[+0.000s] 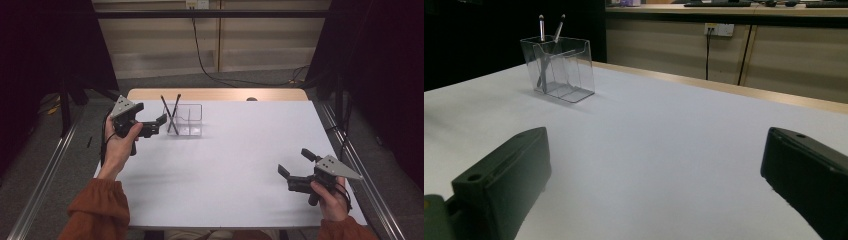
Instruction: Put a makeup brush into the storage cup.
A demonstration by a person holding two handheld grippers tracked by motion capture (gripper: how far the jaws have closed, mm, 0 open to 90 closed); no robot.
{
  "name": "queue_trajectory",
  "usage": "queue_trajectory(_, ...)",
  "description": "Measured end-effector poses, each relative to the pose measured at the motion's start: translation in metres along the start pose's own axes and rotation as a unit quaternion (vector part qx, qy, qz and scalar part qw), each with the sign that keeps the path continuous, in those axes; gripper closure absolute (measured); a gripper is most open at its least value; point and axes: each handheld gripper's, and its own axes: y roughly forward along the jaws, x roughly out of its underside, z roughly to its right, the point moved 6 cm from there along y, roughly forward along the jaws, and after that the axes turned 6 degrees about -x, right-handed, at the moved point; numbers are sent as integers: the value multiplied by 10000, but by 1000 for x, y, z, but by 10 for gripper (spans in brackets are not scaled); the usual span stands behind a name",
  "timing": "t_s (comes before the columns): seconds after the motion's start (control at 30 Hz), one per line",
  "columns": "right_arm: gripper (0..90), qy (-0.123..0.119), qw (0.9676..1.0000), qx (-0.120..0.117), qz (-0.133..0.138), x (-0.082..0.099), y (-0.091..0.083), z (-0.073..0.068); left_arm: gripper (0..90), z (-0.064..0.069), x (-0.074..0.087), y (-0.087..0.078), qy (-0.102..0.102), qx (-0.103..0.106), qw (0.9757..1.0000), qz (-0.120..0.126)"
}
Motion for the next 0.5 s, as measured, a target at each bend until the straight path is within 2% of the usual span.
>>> queue_trajectory(0.3, 0, -6, 10000, -8, -2, 0, 0, 0, 26, 7, 9, -19, 34, -61, 9999, 74)
queue_trajectory(0.5, 0, 6, 10000, 1, -9, 0, 0, 0, 29, 18, 17, -31, 60, 91, 9999, 72)
